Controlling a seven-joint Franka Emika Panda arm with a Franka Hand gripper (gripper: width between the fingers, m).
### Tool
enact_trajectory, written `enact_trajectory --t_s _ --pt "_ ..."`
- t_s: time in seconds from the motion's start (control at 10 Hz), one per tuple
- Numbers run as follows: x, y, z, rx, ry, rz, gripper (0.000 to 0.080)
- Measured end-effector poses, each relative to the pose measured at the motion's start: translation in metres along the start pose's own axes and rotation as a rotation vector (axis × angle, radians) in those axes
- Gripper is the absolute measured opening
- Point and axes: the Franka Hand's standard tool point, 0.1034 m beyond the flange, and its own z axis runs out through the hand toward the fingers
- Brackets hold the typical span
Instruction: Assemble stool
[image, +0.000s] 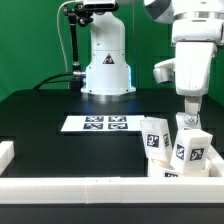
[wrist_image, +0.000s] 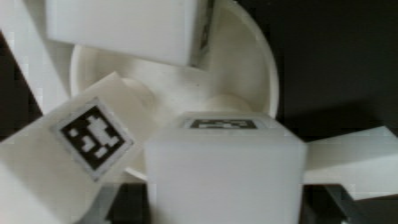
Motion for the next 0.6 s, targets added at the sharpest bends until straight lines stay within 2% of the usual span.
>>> enact_trajectory --t_s 0.3,0.6 --pt "-0.0011 0.0008 0.0001 0.000 0.000 0.035 0.0349" --pt "-0.0012 0.0008 0.0001 0.001 0.001 0.224 0.0349"
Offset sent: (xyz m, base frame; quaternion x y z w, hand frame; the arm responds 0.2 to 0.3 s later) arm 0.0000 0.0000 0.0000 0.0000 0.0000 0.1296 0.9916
